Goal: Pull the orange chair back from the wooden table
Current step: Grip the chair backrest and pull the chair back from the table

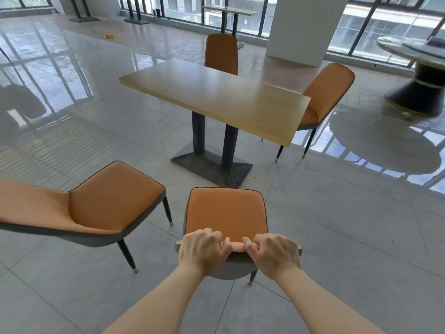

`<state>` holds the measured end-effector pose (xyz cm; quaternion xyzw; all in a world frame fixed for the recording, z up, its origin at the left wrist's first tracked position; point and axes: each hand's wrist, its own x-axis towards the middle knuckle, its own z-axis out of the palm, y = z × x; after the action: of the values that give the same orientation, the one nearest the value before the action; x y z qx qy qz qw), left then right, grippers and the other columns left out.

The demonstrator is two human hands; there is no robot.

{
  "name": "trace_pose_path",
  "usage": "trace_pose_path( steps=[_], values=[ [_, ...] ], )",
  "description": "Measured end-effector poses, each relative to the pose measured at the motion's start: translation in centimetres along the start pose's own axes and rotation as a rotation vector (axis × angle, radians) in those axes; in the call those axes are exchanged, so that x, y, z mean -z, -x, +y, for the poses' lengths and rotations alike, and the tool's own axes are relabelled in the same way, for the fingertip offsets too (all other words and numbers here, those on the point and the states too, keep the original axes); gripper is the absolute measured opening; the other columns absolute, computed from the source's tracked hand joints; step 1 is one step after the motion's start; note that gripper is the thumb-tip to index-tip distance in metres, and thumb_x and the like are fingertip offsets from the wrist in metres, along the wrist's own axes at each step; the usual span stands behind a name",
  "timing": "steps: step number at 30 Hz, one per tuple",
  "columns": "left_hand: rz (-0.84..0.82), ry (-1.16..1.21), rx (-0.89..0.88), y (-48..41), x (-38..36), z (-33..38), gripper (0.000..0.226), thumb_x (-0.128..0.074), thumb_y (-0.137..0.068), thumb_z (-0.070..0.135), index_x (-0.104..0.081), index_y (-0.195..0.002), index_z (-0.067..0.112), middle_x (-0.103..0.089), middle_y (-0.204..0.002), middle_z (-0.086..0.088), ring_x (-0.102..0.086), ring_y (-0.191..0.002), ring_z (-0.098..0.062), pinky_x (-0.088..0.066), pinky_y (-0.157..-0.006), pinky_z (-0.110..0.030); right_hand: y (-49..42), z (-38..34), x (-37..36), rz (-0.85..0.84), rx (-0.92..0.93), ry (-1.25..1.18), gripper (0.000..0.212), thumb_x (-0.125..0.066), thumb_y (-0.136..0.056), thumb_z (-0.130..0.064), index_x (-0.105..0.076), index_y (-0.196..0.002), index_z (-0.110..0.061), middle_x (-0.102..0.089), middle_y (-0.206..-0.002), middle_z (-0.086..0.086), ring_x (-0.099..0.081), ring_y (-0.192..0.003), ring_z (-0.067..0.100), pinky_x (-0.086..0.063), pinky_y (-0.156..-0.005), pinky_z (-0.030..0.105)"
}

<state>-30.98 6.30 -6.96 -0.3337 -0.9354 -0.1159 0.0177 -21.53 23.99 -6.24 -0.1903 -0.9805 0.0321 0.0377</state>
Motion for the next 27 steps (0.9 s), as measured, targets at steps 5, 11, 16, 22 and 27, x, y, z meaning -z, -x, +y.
trace_pose_path(
  steps=[5, 11, 16, 22, 27],
  values=[
    [0.000, -0.013, 0.010, -4.8, -0.4, -0.7, 0.056, -0.014, -0.087, 0.059, -0.052, -0.069, 0.022, -0.052, -0.067, 0.006, -0.053, -0.061, -0.017, -0.034, -0.053, -0.030, -4.6, 0.7, -0.4, 0.003, 0.006, 0.015, 0.068, -0.016, -0.090, -0.069, -0.059, -0.067, -0.022, -0.060, -0.064, -0.005, -0.057, -0.060, 0.014, -0.046, -0.054, 0.026],
    [-0.005, -0.031, 0.009, -11.5, -1.2, -0.8, 0.056, -0.012, -0.088, 0.058, -0.052, -0.070, 0.022, -0.051, -0.068, 0.004, -0.053, -0.064, -0.019, -0.033, -0.055, -0.032, -11.1, 2.7, -0.4, 0.023, 0.035, 0.015, 0.068, -0.012, -0.089, -0.068, -0.058, -0.066, -0.023, -0.060, -0.064, -0.006, -0.055, -0.059, 0.013, -0.034, -0.049, 0.026],
    [-0.019, -0.035, 0.022, -16.0, -1.8, -0.6, 0.061, -0.008, -0.086, 0.058, -0.055, -0.072, 0.022, -0.052, -0.069, 0.004, -0.055, -0.066, -0.020, -0.034, -0.056, -0.032, -15.5, 4.3, -0.7, 0.031, 0.029, 0.005, 0.067, -0.010, -0.087, -0.068, -0.056, -0.066, -0.023, -0.062, -0.068, -0.005, -0.057, -0.064, 0.016, -0.038, -0.053, 0.029],
    [-0.057, -0.012, 0.044, -19.9, -2.0, -1.2, 0.051, -0.018, -0.091, 0.057, -0.051, -0.072, 0.023, -0.052, -0.072, 0.003, -0.056, -0.070, -0.021, -0.043, -0.061, -0.034, -19.0, 5.1, -0.9, 0.050, 0.048, -0.013, 0.065, -0.012, -0.090, -0.066, -0.055, -0.065, -0.023, -0.061, -0.065, -0.005, -0.056, -0.061, 0.015, -0.033, -0.051, 0.027],
    [-0.100, -0.019, 0.040, -22.9, -2.2, -1.3, 0.050, -0.021, -0.094, 0.056, -0.053, -0.073, 0.023, -0.052, -0.072, 0.002, -0.055, -0.070, -0.021, -0.045, -0.063, -0.034, -21.8, 5.9, -1.4, 0.060, 0.050, 0.001, 0.063, -0.017, -0.091, -0.064, -0.055, -0.062, -0.023, -0.061, -0.062, -0.004, -0.054, -0.058, 0.016, -0.031, -0.050, 0.028]
  ],
)
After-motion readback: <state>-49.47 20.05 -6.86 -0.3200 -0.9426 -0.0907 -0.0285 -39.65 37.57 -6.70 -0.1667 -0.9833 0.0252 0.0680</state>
